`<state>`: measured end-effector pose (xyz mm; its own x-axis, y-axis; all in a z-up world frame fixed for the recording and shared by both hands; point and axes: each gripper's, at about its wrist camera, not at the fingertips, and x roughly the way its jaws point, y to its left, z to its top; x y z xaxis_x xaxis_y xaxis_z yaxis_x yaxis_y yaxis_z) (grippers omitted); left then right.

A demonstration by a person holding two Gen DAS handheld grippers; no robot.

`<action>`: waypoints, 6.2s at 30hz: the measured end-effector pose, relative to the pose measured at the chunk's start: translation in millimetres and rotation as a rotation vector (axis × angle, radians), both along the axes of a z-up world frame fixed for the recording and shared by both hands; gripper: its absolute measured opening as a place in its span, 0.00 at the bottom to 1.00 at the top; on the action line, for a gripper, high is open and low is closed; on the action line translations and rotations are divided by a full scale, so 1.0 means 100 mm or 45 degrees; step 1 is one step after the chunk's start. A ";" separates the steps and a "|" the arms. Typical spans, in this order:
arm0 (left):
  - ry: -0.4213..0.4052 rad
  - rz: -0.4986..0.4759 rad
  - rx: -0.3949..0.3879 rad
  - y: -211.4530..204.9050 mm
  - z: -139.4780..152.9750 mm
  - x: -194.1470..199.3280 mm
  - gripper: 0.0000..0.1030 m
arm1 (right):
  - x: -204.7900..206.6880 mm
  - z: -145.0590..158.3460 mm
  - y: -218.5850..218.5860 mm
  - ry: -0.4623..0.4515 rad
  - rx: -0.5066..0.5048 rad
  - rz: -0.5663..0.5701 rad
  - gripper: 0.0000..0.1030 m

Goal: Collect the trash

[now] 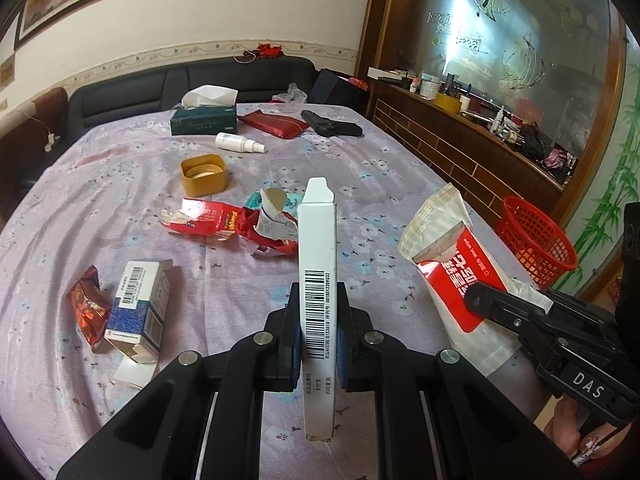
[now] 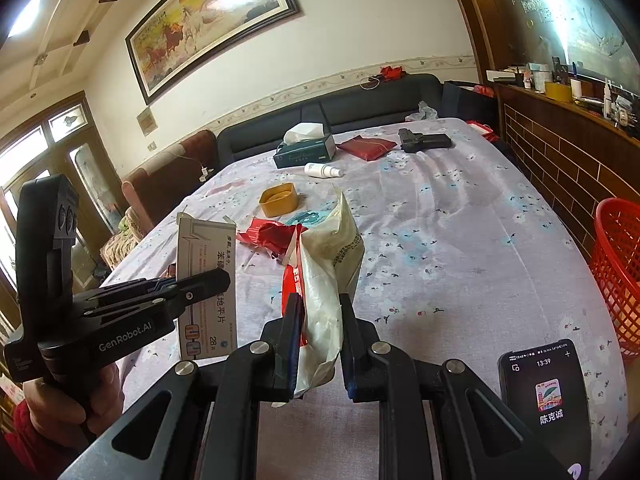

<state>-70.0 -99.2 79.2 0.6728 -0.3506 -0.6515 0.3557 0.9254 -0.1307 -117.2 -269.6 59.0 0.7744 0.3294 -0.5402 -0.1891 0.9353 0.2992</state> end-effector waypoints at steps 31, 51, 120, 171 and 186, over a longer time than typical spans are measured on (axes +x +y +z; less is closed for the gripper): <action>-0.070 -0.016 0.092 -0.21 0.07 -0.06 0.12 | -0.13 0.13 -0.12 -0.034 0.019 -0.043 0.18; -0.086 -0.085 0.128 -0.53 0.12 -0.01 0.12 | -0.28 0.27 -0.46 -0.066 0.082 -0.131 0.18; -0.028 -0.337 0.019 -1.47 0.33 -0.07 0.50 | -0.56 0.42 -1.42 -0.020 -0.277 -0.560 0.61; 0.262 0.464 -0.136 1.74 -0.34 0.83 0.38 | 0.03 0.09 0.15 0.104 -0.436 -0.148 0.61; 0.238 0.482 0.087 1.59 -0.43 0.81 0.34 | 0.09 0.08 0.20 0.108 -0.412 -0.105 0.61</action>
<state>10.7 60.1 36.5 0.6140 -0.0532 -0.7875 -0.0351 0.9949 -0.0946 -108.3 -250.0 66.5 0.7391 0.0683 -0.6701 -0.0957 0.9954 -0.0041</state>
